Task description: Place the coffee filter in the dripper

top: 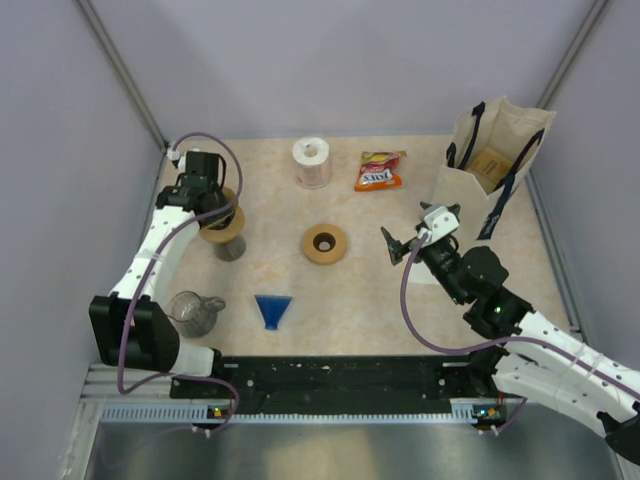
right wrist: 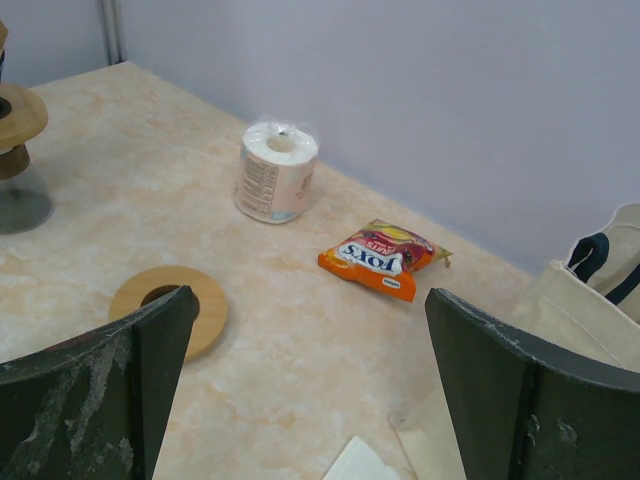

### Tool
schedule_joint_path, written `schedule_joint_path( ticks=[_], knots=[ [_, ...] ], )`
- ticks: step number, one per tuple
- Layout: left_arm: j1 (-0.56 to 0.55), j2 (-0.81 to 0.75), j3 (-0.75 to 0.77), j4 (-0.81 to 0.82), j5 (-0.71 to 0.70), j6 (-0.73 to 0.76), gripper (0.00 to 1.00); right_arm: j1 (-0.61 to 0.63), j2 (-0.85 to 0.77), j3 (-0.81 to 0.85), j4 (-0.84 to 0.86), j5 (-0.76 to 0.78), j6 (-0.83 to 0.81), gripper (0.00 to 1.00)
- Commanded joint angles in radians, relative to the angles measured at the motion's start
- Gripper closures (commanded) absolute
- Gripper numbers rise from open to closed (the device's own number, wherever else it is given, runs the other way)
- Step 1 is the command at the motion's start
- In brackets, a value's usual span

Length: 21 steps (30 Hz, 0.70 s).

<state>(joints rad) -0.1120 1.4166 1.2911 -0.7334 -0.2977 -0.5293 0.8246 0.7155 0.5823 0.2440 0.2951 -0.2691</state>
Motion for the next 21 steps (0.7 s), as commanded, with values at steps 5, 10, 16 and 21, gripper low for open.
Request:
schedule_joint_path(
  ticks=[5, 10, 16, 21],
  knots=[
    [0.003, -0.015, -0.032, 0.028, -0.012, -0.006, 0.66, 0.011, -0.010, -0.001, 0.026, 0.016, -0.009, 0.01],
    [0.003, -0.024, 0.003, 0.031, 0.003, 0.002, 0.65, 0.011, -0.008, -0.002, 0.023, 0.018, -0.007, 0.01],
    [0.003, -0.038, 0.034, 0.034, 0.014, 0.009, 0.64, 0.011, -0.008, -0.001, 0.024, 0.015, -0.009, 0.01],
    [0.003, -0.036, 0.048, 0.035, 0.031, 0.014, 0.63, 0.013, -0.010, -0.001, 0.020, 0.015, -0.009, 0.01]
  ],
)
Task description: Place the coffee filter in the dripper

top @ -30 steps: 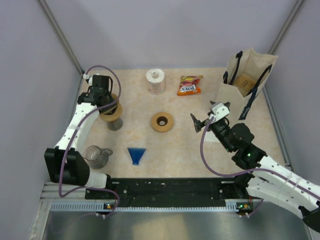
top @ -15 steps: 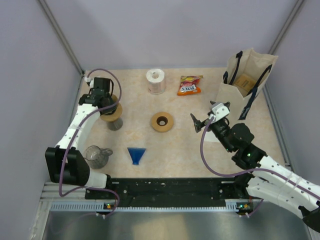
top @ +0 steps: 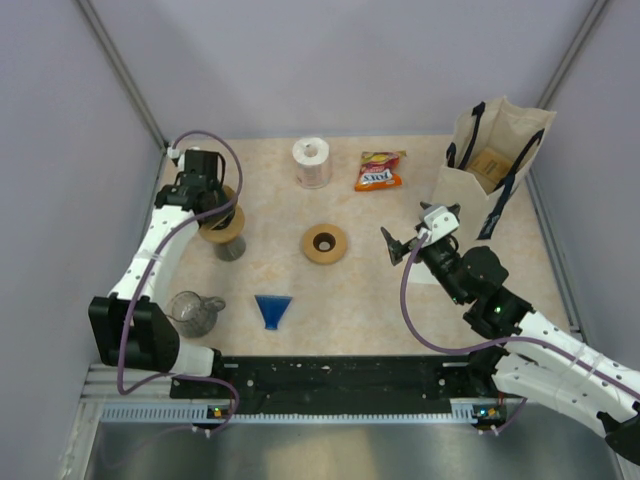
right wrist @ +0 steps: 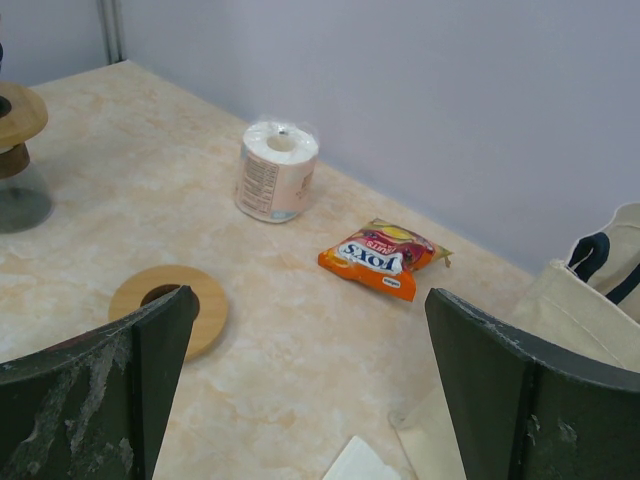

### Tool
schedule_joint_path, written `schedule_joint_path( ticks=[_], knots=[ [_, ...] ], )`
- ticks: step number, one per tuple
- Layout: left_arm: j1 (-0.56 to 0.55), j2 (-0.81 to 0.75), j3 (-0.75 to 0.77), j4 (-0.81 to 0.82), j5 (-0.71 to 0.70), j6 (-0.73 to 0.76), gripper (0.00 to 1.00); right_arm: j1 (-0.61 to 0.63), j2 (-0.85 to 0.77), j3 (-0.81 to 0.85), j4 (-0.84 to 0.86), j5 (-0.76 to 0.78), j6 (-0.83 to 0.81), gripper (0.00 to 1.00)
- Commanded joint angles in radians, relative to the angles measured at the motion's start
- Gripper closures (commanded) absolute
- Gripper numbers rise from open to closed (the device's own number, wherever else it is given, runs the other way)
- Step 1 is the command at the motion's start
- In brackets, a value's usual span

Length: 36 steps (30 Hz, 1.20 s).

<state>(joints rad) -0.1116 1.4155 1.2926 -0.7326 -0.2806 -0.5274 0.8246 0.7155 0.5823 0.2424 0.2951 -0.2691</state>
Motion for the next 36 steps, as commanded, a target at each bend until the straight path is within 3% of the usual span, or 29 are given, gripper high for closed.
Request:
schedule_joint_path(
  ticks=[1, 9, 21, 36],
  knots=[
    [0.001, -0.038, 0.050, 0.036, 0.018, 0.012, 0.64, 0.011, -0.008, 0.001, 0.021, 0.015, -0.009, 0.01],
    [0.001, -0.055, 0.056, 0.030, 0.020, 0.020, 0.64, 0.010, -0.010, 0.001, 0.021, 0.010, -0.009, 0.01],
    [0.003, -0.073, 0.057, 0.012, 0.008, 0.014, 0.77, 0.011, -0.010, 0.002, 0.021, 0.009, -0.009, 0.01],
    [0.001, -0.144, 0.056, 0.007, 0.038, 0.006, 0.77, 0.011, 0.001, 0.002, 0.024, 0.004, -0.010, 0.01]
  ],
)
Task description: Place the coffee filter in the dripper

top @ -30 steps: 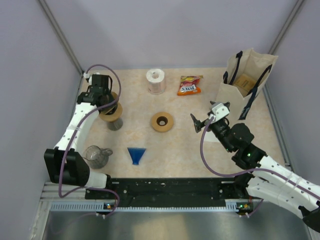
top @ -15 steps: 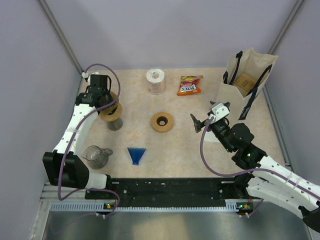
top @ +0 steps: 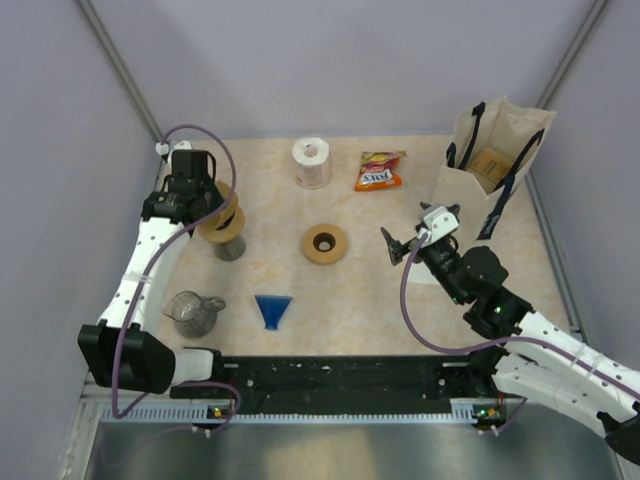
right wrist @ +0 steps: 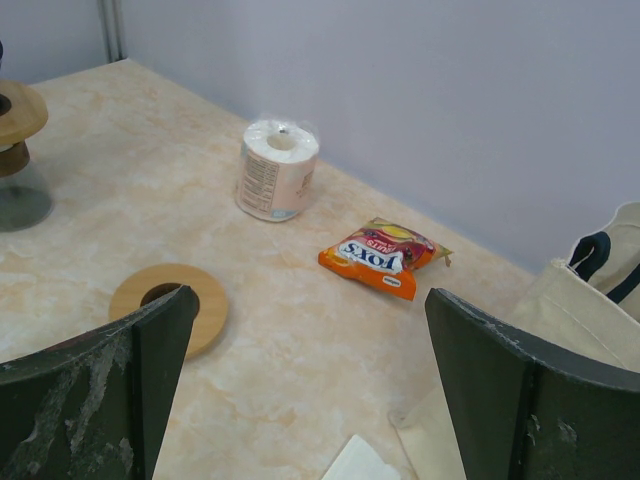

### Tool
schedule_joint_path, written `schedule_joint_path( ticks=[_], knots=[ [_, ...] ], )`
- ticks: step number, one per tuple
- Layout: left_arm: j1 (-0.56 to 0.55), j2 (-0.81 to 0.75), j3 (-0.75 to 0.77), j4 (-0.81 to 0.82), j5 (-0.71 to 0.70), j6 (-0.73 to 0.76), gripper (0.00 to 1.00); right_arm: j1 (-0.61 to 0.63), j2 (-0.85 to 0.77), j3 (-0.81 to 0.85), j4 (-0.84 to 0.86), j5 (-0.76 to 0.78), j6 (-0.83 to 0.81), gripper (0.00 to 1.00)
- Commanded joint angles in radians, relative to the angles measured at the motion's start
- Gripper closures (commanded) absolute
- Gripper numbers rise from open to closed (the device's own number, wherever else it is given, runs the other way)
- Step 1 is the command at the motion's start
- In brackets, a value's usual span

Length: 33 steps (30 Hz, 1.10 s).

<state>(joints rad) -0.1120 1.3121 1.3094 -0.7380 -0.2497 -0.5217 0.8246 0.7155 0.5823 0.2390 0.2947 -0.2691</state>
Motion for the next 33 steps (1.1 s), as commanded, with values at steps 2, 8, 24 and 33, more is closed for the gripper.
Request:
schedule_joint_path(
  ticks=[2, 8, 24, 33],
  knots=[
    [0.002, -0.034, 0.056, 0.017, 0.006, 0.003, 0.77, 0.011, 0.001, 0.002, 0.026, 0.007, -0.009, 0.01],
    [0.003, 0.005, 0.097, 0.038, 0.009, 0.014, 0.76, 0.011, -0.002, 0.002, 0.026, 0.009, -0.010, 0.01],
    [0.005, 0.122, 0.105, 0.054, -0.011, 0.040, 0.80, 0.011, 0.005, 0.001, 0.025, 0.012, -0.022, 0.01],
    [0.005, 0.092, 0.076, 0.054, -0.005, 0.037, 0.80, 0.011, 0.016, 0.005, 0.025, 0.012, -0.025, 0.01]
  ],
)
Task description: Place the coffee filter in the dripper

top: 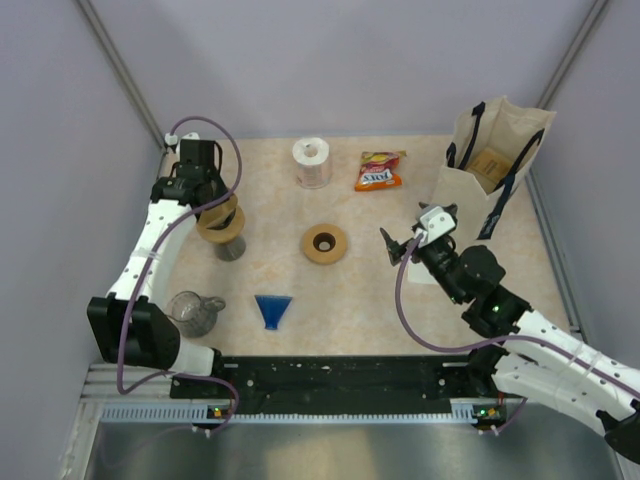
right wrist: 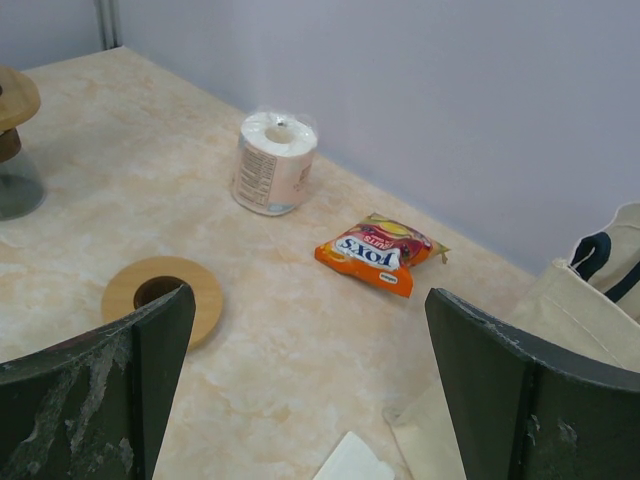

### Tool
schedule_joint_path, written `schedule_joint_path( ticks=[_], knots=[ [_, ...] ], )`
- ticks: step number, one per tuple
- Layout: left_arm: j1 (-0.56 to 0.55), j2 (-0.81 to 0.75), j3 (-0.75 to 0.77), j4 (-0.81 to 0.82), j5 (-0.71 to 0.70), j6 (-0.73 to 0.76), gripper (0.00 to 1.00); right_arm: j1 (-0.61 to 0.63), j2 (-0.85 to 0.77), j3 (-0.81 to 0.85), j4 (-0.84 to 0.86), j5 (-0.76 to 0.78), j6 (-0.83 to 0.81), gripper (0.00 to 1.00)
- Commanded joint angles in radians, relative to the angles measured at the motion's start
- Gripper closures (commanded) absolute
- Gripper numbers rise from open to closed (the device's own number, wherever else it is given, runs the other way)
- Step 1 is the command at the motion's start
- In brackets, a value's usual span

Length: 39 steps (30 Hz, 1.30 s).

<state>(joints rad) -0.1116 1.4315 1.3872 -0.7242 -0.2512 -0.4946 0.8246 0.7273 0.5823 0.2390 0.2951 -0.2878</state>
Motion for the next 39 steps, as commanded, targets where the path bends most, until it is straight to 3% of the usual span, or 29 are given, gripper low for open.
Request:
schedule_joint_path(
  ticks=[1, 21, 25, 31, 32, 39],
  knots=[
    [0.004, -0.031, -0.002, 0.040, 0.001, 0.008, 0.80, 0.011, 0.006, 0.005, 0.025, 0.012, -0.005, 0.01],
    [0.004, -0.129, -0.002, 0.032, 0.058, -0.002, 0.66, 0.011, -0.002, 0.007, 0.020, 0.003, -0.002, 0.01],
    [0.003, -0.167, -0.007, 0.031, 0.081, -0.010, 0.46, 0.013, 0.001, 0.008, 0.022, -0.001, -0.001, 0.01],
    [0.000, -0.278, -0.027, 0.066, 0.176, -0.018, 0.05, 0.011, 0.000, 0.008, 0.025, -0.004, -0.002, 0.01],
    [-0.002, -0.292, -0.027, 0.066, 0.187, -0.018, 0.01, 0.011, 0.001, 0.008, 0.025, -0.002, -0.001, 0.01],
    [-0.016, -0.388, -0.034, 0.052, 0.236, -0.033, 0.01, 0.013, -0.002, 0.005, 0.045, 0.036, 0.050, 0.01]
  ],
)
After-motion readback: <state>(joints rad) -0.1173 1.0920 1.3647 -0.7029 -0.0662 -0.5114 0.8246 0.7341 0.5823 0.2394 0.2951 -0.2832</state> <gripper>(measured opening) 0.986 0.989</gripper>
